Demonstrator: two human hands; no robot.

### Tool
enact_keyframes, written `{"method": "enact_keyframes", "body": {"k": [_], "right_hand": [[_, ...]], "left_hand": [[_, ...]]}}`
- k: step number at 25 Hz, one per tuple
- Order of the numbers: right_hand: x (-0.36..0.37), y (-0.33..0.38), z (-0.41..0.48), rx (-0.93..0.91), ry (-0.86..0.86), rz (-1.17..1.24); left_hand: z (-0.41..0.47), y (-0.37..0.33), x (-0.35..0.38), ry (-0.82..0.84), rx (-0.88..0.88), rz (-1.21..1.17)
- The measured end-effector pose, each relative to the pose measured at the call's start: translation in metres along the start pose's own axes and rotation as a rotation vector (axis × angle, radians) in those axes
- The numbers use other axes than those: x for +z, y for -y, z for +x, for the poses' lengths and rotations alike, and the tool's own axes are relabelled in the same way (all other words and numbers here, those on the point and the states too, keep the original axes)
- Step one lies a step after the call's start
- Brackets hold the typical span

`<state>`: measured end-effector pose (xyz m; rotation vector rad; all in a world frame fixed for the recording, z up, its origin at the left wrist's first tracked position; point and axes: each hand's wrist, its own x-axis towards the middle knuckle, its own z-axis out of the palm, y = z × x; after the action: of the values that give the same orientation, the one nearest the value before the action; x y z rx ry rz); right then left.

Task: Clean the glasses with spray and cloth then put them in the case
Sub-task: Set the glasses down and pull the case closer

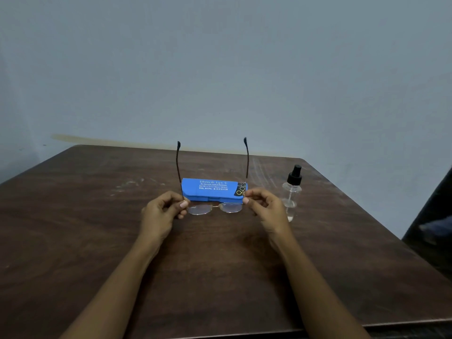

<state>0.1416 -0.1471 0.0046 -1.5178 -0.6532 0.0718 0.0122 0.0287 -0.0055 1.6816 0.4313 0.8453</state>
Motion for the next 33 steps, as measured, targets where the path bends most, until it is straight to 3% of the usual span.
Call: {"method": "enact_keyframes", "body": {"k": [11, 19, 33], "right_hand": [[0.003, -0.006, -0.003, -0.071, 0.026, -0.090], [0.001, -0.005, -0.005, -0.095, 0.032, -0.120], [-0.001, -0.011, -0.003, 0.128, -0.005, 0.209]], "left_hand": [[-0.002, 0.001, 0.002, -0.160, 0.227, 0.257], [-0.004, 0.000, 0.000, -0.114, 0.282, 0.273], [-0.004, 0.001, 0.002, -0.075, 0.233, 0.273]]}}
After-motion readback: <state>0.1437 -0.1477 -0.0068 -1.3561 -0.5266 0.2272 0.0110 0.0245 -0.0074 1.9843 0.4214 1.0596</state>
